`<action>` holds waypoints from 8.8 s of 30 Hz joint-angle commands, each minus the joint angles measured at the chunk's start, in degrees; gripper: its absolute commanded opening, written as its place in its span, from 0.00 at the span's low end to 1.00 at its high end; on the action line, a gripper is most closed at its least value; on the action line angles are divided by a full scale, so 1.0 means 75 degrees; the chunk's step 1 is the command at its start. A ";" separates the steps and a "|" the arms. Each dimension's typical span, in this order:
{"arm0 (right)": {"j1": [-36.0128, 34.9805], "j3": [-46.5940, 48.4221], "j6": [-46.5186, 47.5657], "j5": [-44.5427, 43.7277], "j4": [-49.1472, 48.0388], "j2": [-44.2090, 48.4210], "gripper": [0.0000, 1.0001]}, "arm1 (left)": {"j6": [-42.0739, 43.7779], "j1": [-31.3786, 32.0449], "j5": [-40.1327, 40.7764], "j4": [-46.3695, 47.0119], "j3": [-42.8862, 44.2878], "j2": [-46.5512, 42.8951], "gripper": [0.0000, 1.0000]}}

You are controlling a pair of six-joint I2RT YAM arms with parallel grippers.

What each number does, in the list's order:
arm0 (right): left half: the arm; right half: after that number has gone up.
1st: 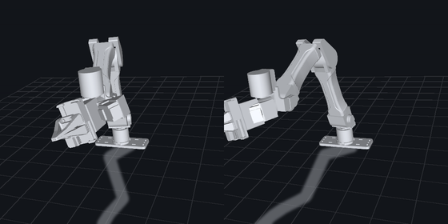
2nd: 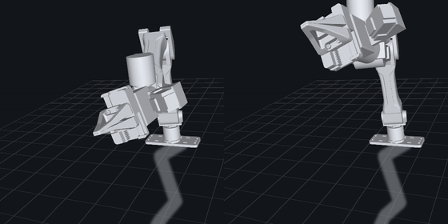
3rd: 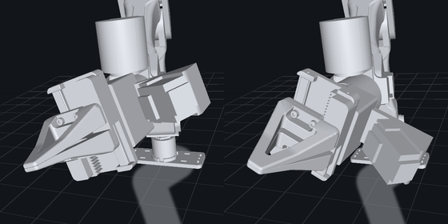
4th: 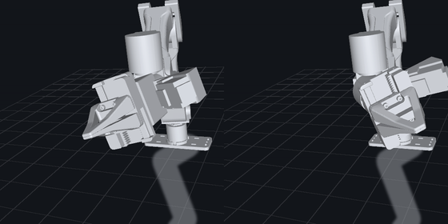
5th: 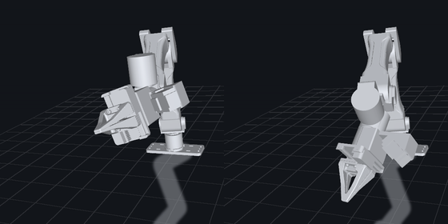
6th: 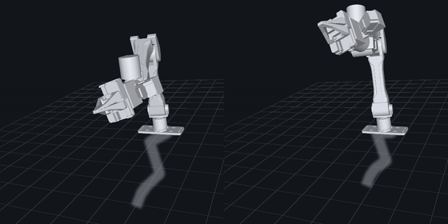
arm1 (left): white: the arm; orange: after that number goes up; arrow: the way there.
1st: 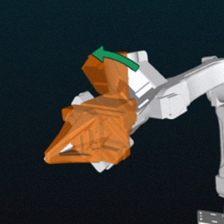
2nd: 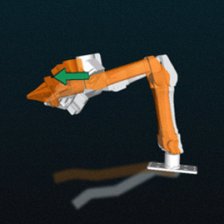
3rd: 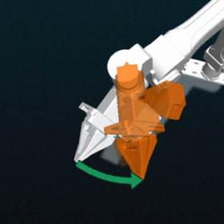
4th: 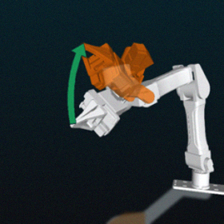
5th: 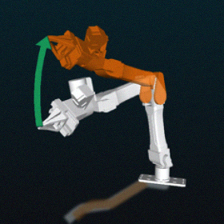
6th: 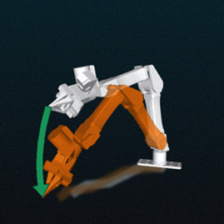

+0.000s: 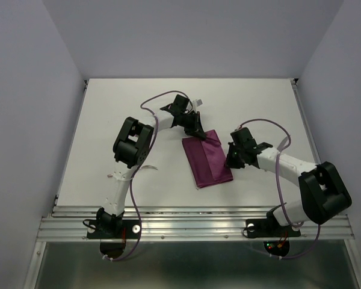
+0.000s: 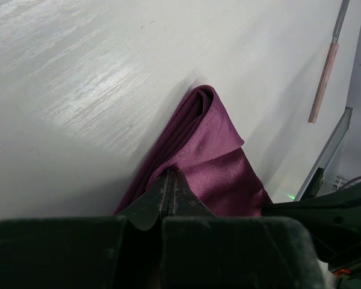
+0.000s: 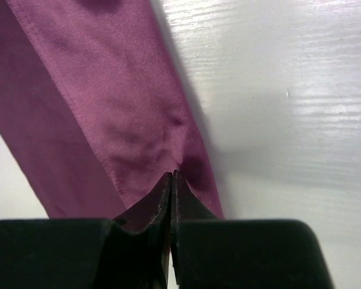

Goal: Fold the napkin into a case and place the utensils inside
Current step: Fold the lower triangle-folded napkin at the center of the board, then move the 2/3-rectangle-folded napkin to the center of the board, then pick up the 2/3-rectangle-folded napkin from the center of the board, then fold the 2/3-rectangle-folded napkin at the center of the board.

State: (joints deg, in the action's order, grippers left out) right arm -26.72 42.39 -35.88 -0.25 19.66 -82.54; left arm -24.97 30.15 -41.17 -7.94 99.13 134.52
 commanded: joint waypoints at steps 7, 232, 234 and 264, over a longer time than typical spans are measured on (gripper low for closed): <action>-0.0245 -0.0753 -0.0746 -0.0107 0.0625 0.0846 0.03 | 0.0165 -0.0024 0.0192 -0.0335 0.0024 -0.0405 0.00; 0.0188 0.2762 -0.0103 -0.0834 -0.1063 -0.2179 0.36 | -0.0971 0.0913 0.2196 -0.1144 -0.0526 -0.0815 0.00; 0.0258 0.2739 -0.0103 -0.0787 -0.1074 -0.2096 0.39 | -0.0948 0.0913 0.2196 -0.1144 -0.0538 -0.0803 0.00; 0.0656 0.2586 -0.0219 0.1006 -0.2141 -0.3373 0.71 | -0.0714 0.0913 0.2208 -0.1261 -0.0468 -0.0885 0.00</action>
State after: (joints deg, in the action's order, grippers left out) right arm -21.78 61.30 -36.51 6.48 3.70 -104.99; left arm -32.49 36.64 -25.91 -14.87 93.91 127.50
